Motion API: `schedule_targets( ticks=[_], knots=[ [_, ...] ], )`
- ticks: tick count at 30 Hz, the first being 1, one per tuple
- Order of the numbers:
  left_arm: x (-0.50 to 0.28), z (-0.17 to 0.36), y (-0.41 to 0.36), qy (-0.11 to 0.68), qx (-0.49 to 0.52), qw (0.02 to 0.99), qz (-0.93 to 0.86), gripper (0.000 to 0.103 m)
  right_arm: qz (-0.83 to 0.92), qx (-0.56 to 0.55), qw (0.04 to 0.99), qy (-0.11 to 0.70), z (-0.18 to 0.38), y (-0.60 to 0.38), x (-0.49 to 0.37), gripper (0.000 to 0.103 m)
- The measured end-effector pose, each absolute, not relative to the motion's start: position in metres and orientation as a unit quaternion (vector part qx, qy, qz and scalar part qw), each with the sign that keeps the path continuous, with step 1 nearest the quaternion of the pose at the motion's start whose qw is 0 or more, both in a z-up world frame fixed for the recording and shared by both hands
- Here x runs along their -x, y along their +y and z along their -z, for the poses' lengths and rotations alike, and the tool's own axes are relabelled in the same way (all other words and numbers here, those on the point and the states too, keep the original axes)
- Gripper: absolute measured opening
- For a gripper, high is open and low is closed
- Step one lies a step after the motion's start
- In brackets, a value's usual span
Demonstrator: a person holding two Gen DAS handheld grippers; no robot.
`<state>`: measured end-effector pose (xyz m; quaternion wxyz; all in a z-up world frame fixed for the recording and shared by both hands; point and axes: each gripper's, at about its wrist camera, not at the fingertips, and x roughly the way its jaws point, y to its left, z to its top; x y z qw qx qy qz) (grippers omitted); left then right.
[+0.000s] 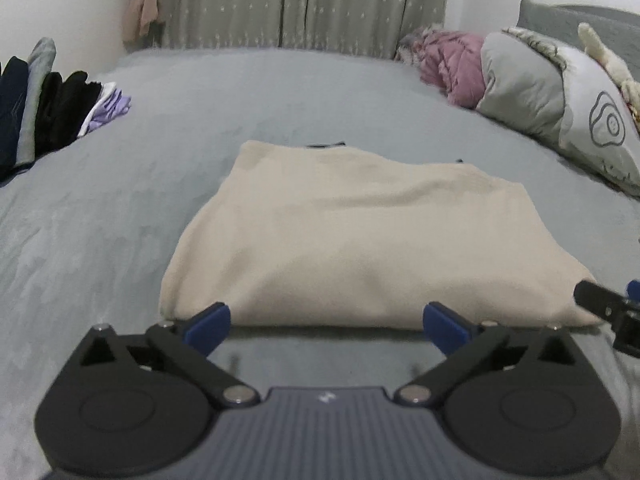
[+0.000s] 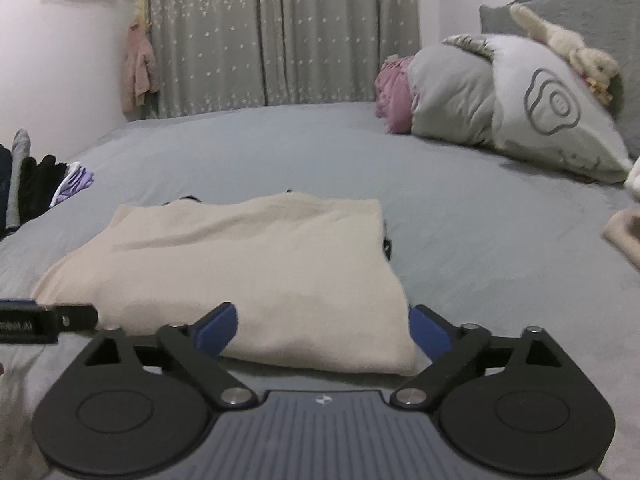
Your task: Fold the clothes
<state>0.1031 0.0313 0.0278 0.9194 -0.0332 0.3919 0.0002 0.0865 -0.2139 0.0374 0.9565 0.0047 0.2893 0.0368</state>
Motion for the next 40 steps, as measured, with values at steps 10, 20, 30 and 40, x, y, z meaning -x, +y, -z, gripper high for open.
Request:
schedule_targets(
  ticks=[10,20,30,40],
  knots=[
    [-0.098,-0.021,0.004,0.427,-0.053,0.903,-0.019,0.103,-0.027,0.03,0.936,0.349,-0.05,-0.19,-0.09,0.103],
    [-0.099,-0.017,0.003,0.44,-0.045,0.896,-0.027,0.103,-0.032,0.036,0.928,0.369,-0.04,-0.192,-0.094,0.103],
    [-0.103,-0.014,0.006,0.447,-0.032,0.893,-0.028,0.103,-0.039,0.044,0.924,0.378,-0.035,-0.188,-0.092,0.103],
    [-0.101,-0.016,0.011,0.444,-0.02,0.895,-0.022,0.103,-0.039,0.037,0.919,0.39,-0.03,-0.186,-0.092,0.103]
  ],
)
